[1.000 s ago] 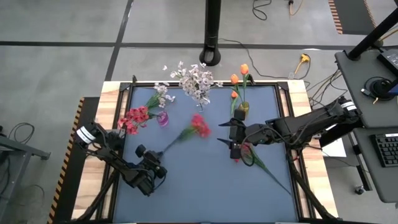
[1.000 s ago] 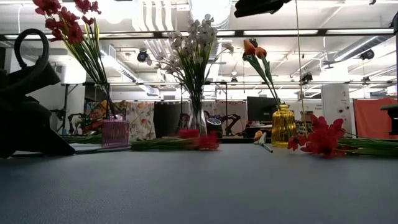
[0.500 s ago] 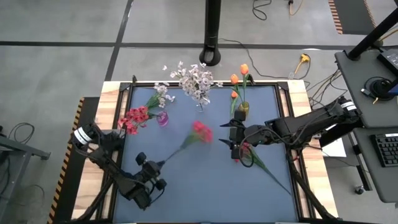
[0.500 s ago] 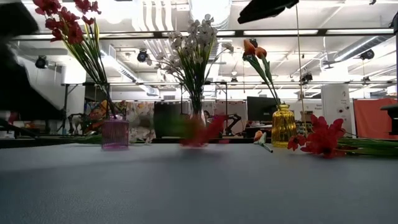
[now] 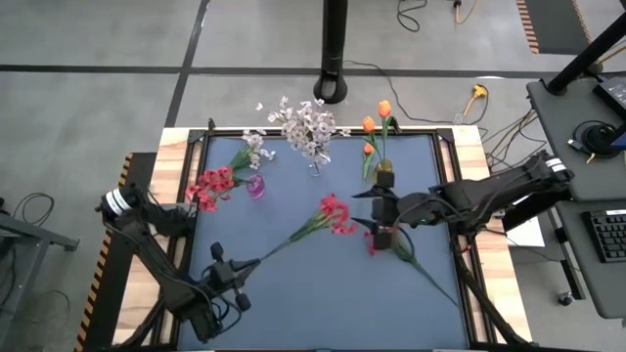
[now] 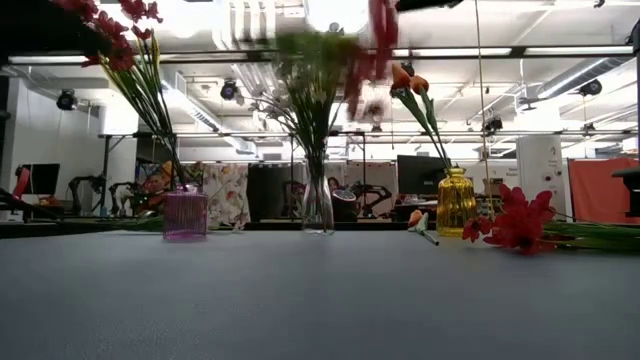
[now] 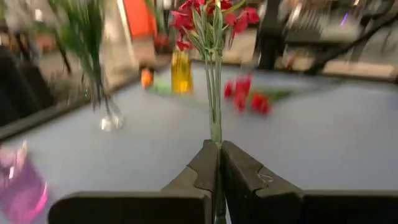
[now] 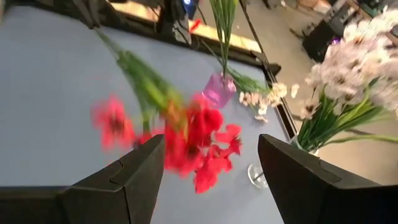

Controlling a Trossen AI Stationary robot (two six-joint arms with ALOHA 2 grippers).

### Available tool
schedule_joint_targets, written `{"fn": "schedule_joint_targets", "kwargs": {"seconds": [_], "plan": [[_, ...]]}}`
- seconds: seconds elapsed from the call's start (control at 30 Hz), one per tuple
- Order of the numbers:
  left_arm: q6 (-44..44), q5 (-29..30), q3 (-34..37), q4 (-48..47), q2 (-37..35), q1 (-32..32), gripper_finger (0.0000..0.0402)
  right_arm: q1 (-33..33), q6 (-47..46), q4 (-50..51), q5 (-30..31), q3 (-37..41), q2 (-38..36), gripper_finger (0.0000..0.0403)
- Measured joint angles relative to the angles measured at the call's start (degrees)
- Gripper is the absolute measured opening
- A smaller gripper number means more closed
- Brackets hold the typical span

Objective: Sort flowers into vase by color
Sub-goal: Put the red flower into the purple vase

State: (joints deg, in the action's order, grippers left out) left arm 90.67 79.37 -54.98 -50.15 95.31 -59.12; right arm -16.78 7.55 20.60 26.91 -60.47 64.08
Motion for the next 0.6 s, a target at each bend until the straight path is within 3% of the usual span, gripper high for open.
{"fn": "schedule_joint_targets", "kwargs": {"seconds": [0.13, 0.4, 0.6], "plan": [[-0.31, 7.24, 0.02, -0.03, -0.55, -0.89, 0.0001, -1.49, -0.04, 0.15, 0.07, 0.63, -3.73, 0.0249], [-0.61, 10.35, -0.24, -0.96, -0.76, -0.52, 0.0001, -2.48, -3.79, 0.11, 0.1, 3.4, -11.04, 0.0249], [-2.01, 10.7, -3.04, -0.98, -1.48, 1.97, 0.0001, -2.46, -5.53, -3.25, 0.12, 8.18, -12.4, 0.0249]]}}
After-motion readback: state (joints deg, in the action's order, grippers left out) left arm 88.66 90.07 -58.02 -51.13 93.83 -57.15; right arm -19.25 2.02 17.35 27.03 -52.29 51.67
